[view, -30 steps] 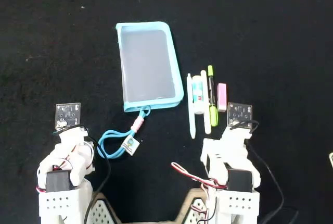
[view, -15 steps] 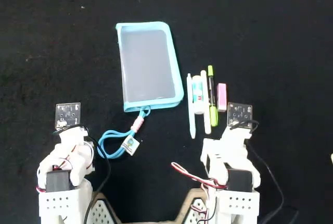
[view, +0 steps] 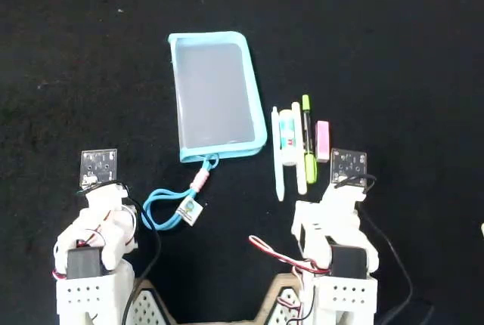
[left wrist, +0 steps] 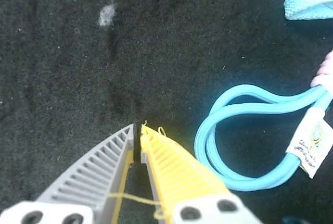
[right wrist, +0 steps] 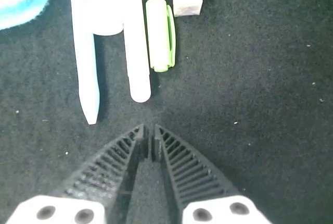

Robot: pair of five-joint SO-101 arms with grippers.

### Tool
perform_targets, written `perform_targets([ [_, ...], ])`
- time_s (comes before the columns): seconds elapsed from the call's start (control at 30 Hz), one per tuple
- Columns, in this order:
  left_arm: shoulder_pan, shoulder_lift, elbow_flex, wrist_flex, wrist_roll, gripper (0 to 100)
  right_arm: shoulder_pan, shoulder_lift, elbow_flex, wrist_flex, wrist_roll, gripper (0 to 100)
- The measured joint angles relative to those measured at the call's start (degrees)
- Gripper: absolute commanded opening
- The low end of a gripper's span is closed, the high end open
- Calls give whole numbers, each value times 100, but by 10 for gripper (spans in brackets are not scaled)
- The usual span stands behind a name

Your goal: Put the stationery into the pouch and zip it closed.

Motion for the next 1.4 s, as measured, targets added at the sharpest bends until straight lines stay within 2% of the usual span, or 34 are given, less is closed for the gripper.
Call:
perform_targets([
  [0.93, 0, 0, 0, 0, 0, 33, 0, 0, 0, 0, 0, 11],
  [1.13, 809, 0, 0, -70, -9, 33, 0, 0, 0, 0, 0, 11],
  [1.27, 976, 0, 0, -941, -18, 33, 0, 0, 0, -26, 0, 11],
  [1.4, 598, 0, 9, -2549, -18, 33, 0, 0, 0, -396, 0, 11],
])
